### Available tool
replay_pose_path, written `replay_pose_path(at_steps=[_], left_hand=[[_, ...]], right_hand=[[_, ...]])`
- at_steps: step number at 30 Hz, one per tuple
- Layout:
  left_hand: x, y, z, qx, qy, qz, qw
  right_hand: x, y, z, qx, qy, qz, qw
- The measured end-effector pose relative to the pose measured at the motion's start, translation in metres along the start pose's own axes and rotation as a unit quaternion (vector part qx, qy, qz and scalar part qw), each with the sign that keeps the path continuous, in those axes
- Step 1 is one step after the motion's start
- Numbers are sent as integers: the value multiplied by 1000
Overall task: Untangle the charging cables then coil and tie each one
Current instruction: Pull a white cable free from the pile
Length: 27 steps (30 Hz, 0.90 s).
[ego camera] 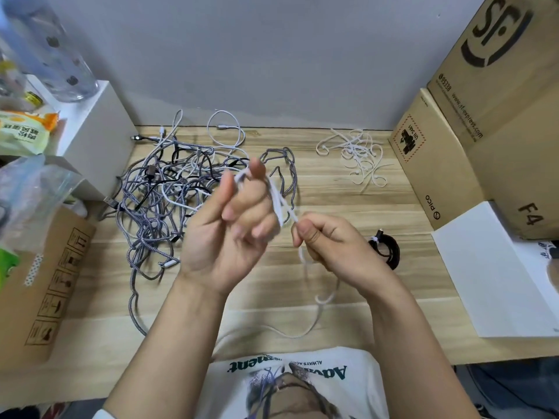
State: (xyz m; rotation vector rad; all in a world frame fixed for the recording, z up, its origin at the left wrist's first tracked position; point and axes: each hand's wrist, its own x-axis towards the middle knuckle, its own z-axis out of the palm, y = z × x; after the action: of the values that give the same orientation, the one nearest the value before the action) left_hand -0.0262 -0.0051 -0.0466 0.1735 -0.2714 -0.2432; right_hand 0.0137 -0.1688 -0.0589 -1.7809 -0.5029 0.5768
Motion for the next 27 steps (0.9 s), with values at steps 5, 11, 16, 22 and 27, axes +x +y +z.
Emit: replay_pose_path(at_steps=[5, 11, 16, 22, 27], left_hand=[[13, -3, -15, 249, 231, 164, 926], [3, -21, -36, 623, 273, 81, 729], [-7, -25, -33, 741, 192, -34, 643], [-17, -7, -26, 537, 88, -339, 767], [-13, 3, -17, 144, -85, -313, 935]], right_hand=[[-9, -4, 9, -136, -79, 11, 987], [-11, -10, 9, -193, -54, -15, 980], [-11, -7, 1, -220, 25, -34, 975], [-7, 3, -16, -225, 125, -54, 965], [0, 23, -21, -243, 104, 0, 964]])
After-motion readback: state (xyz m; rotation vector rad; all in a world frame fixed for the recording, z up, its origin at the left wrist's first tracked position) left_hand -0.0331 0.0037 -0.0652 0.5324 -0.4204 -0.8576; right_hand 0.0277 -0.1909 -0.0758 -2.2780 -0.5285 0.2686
